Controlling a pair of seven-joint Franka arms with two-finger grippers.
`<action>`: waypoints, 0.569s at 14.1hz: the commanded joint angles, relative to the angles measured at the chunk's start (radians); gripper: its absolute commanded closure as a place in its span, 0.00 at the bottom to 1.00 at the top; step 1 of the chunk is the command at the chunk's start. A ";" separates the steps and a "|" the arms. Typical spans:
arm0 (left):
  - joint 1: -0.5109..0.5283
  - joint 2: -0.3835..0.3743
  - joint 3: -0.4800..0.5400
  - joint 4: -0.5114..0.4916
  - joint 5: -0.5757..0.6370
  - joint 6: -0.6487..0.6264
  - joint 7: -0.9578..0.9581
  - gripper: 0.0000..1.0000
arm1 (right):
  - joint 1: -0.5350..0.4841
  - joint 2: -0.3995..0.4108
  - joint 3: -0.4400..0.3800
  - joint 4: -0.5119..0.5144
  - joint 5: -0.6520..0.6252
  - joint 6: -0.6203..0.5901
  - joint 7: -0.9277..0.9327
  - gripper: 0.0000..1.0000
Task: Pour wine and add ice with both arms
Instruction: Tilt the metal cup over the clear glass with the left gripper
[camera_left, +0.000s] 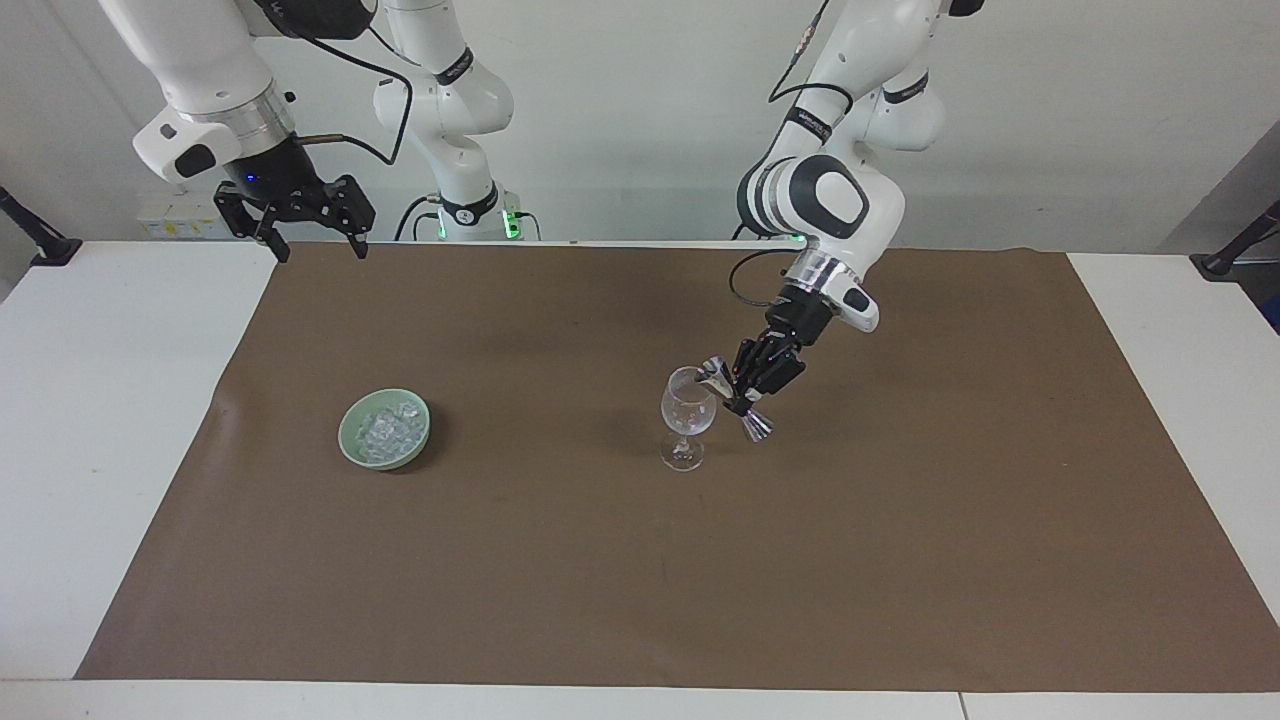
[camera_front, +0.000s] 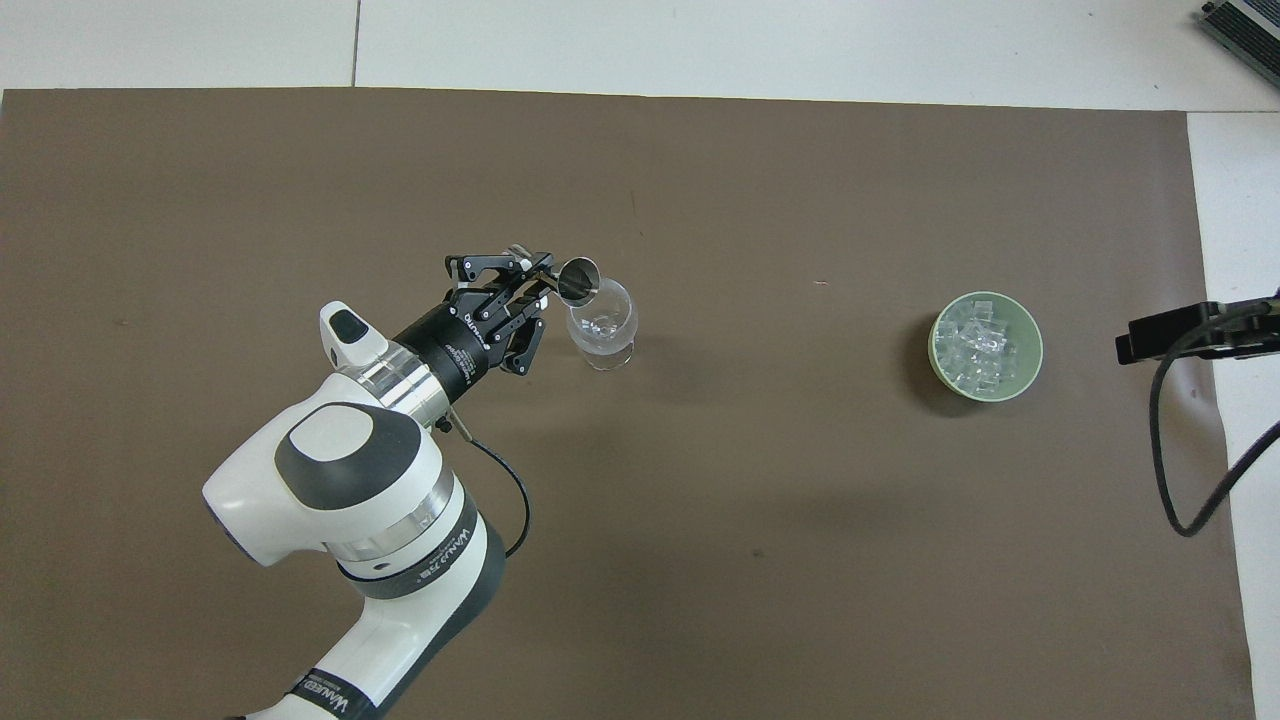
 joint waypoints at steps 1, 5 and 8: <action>-0.021 -0.016 0.011 -0.001 -0.012 0.029 0.045 1.00 | -0.006 -0.020 0.002 -0.020 0.003 -0.004 -0.021 0.00; -0.021 -0.015 0.011 0.000 -0.014 0.038 0.057 1.00 | -0.006 -0.020 0.002 -0.022 0.003 -0.004 -0.021 0.00; -0.021 -0.013 0.011 0.006 -0.012 0.055 0.067 1.00 | -0.006 -0.020 0.002 -0.020 0.003 -0.004 -0.021 0.00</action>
